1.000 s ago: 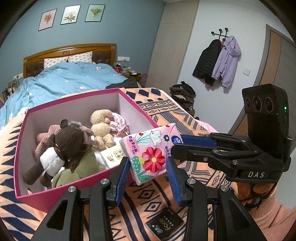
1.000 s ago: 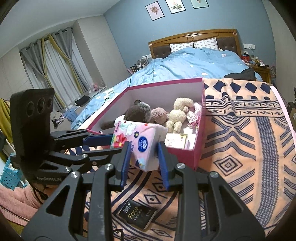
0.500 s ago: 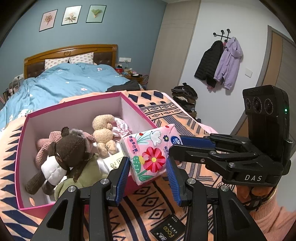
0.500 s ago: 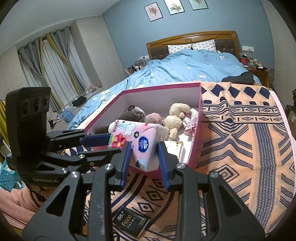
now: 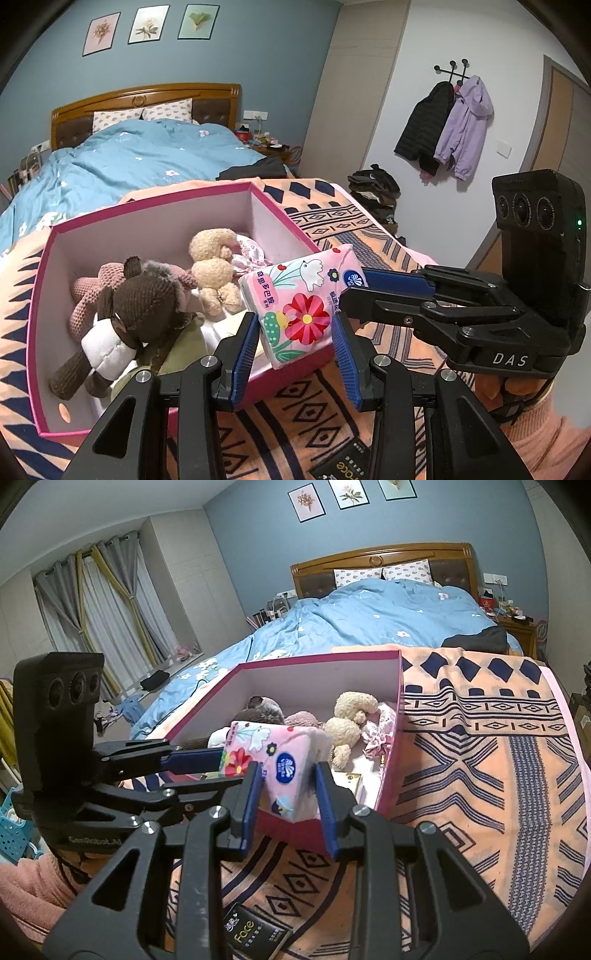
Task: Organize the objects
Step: 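Carry the pink floral pack with the right gripper over the box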
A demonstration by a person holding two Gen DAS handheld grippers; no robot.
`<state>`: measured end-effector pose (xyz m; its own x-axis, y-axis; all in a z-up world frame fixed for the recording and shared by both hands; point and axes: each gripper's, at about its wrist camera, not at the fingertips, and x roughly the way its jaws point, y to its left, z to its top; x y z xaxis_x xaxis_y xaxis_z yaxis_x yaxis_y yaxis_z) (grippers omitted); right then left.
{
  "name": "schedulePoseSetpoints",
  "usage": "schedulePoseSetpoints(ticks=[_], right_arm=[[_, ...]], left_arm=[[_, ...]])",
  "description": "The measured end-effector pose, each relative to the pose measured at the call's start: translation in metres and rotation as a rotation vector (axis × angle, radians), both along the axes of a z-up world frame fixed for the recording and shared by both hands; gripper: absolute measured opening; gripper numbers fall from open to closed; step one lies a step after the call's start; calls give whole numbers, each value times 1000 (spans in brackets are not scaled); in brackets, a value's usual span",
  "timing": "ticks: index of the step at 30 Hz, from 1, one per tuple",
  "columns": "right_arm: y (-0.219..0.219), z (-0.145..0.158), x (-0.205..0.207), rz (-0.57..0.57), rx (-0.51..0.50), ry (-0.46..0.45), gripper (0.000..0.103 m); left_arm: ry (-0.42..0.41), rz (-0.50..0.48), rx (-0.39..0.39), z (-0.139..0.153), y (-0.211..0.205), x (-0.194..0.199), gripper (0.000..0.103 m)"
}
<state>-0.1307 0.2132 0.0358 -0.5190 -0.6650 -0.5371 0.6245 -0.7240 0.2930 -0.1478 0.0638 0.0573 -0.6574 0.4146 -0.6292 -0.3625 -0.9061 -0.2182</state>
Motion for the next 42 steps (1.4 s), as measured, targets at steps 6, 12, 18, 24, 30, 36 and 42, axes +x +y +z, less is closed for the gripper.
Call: schedulePoseSetpoints(ticks=[6, 12, 18, 24, 30, 36, 42], right_arm=[[-3, -2, -7, -2, 8, -9, 33], [-4, -7, -14, -4, 17, -24, 33], [-4, -13, -22, -4, 17, -48, 33], [-3, -17, -26, -9, 22, -72, 33], [-5, -20, -28, -15, 36, -86, 33], [-7, -23, -32, -23, 45, -100, 33], [-9, -26, -35, -27, 65, -108, 33]], left_arm=[[-25, 9, -2, -6, -1, -11, 40], [-43, 17, -2, -10, -1, -18, 40], [-53, 19, -12, -12, 1, -22, 40], [-76, 17, -10, -16, 2, -28, 40], [-92, 15, -11, -20, 2, -32, 40], [-107, 16, -8, -24, 1, -35, 40], [-133, 21, -9, -29, 0, -40, 40]])
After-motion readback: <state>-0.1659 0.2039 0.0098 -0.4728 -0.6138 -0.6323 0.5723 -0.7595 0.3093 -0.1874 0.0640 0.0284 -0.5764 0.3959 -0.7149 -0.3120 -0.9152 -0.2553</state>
